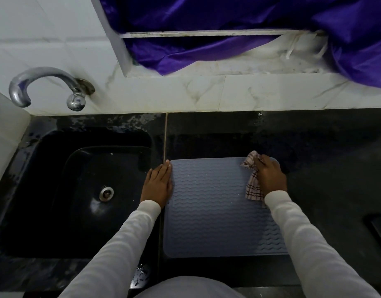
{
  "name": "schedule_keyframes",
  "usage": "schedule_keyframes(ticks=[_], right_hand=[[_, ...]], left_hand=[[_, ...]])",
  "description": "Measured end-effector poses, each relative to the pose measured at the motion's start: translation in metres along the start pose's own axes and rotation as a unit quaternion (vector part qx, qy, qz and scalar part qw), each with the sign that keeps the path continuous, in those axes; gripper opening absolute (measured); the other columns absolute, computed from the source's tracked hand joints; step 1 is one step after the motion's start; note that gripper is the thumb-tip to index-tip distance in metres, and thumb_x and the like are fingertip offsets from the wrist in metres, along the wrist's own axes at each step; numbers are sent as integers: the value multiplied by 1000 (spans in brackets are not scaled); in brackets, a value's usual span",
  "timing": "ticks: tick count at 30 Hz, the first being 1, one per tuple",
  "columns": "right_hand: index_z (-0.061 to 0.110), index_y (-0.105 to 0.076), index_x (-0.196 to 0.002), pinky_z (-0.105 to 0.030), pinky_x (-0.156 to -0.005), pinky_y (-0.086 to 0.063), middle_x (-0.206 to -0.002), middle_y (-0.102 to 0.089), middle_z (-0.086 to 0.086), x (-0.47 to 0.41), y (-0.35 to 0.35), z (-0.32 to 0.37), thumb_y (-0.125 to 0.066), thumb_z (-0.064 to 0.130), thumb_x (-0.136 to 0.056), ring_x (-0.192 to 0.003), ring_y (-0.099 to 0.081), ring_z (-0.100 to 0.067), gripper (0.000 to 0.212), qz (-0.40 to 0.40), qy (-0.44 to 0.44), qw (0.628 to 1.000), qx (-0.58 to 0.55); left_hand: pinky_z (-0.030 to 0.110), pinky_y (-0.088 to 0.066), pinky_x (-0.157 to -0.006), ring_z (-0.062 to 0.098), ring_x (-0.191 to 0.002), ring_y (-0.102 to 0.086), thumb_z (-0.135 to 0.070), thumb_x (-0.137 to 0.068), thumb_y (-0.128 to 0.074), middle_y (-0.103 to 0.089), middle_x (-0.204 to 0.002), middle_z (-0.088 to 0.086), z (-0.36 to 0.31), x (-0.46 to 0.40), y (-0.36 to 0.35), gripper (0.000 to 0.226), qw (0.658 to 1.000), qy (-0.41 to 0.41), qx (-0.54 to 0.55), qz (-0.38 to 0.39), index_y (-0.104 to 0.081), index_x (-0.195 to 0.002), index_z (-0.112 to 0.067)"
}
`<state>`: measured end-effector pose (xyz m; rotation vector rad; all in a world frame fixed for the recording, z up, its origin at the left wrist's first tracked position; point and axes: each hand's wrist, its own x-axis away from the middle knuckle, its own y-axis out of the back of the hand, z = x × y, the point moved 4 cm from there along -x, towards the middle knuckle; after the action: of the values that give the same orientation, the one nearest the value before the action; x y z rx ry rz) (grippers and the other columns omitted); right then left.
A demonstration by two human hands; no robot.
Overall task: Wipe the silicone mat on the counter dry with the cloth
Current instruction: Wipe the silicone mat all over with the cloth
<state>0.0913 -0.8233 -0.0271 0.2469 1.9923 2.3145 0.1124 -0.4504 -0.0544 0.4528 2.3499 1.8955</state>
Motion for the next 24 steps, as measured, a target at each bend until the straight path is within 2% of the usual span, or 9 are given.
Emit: schedule_keyframes(ticks=[6, 11, 15, 17, 19, 21, 23, 24], right_hand=[[20, -47, -136, -52, -74, -50, -140, -40, -6, 0, 8, -41, -52, 11, -90, -113, -43, -38, 47, 4, -57, 998, 15], [18, -46, -135, -53, -71, -51, -138, -39, -9, -2, 2, -41, -53, 10, -90, -111, -42, -39, 46, -14, -100, 995, 19], [15, -49, -134, -53, -75, -50, -135, -42, -13, -3, 5, -35, -52, 10, -91, -110, -45, -41, 44, -21, -113, 993, -12], [16, -53, -134, -50, -79, -50, -130, -48, -17, -7, 15, -28, -51, 7, -90, -105, -51, -43, 44, -38, -119, 990, -65], [18, -56, -132, -46, -80, -50, -122, -54, -22, -9, 25, -8, -51, 7, -89, -97, -57, -44, 45, -73, -88, 986, -123], [20, -59, -131, -38, -80, -51, -114, -59, -20, -6, 33, 31, -53, 9, -86, -92, -61, -39, 46, -123, -16, 974, -191], [22, -60, -129, -30, -83, -50, -112, -62, -15, 1, 34, 84, -59, 8, -84, -92, -62, -30, 47, -132, 35, 950, -279], [24, -61, -129, -30, -83, -51, -111, -62, -12, 3, 32, 112, -59, 9, -84, -93, -62, -28, 48, -122, 47, 944, -302]], left_hand=[[40, -11, -120, 18, -145, -23, -43, -93, -13, -15, -162, -6, -3, 0, 1, 66, 1000, 14, -9, 9, -17, -155, -21], [41, -6, -120, 20, -147, -19, -31, -101, -29, -13, -163, -4, -11, 1, -1, 58, 999, 39, -7, 3, -13, -156, -19], [44, -3, -121, 21, -149, -11, -24, -102, -35, -7, -163, -3, -17, 2, -7, 61, 998, 65, -6, -3, -7, -156, -18], [46, -4, -122, 21, -149, -10, -21, -102, -36, -6, -164, -3, -16, 2, -10, 62, 998, 69, -12, -2, -6, -156, -18], [47, -5, -122, 21, -150, -9, -17, -101, -37, -4, -164, -3, -16, 1, -11, 64, 997, 71, -16, -2, -4, -156, -18], [47, -4, -122, 21, -150, -8, -14, -101, -37, -3, -164, -3, -17, 0, -11, 65, 997, 71, -16, -4, -4, -156, -18], [47, -4, -122, 21, -149, -9, -14, -101, -35, -4, -164, -4, -18, -1, -10, 63, 997, 73, -12, -5, -6, -156, -18], [46, -4, -122, 21, -149, -10, -14, -101, -35, -6, -164, -4, -18, -2, -9, 62, 997, 73, -7, -4, -8, -156, -19]])
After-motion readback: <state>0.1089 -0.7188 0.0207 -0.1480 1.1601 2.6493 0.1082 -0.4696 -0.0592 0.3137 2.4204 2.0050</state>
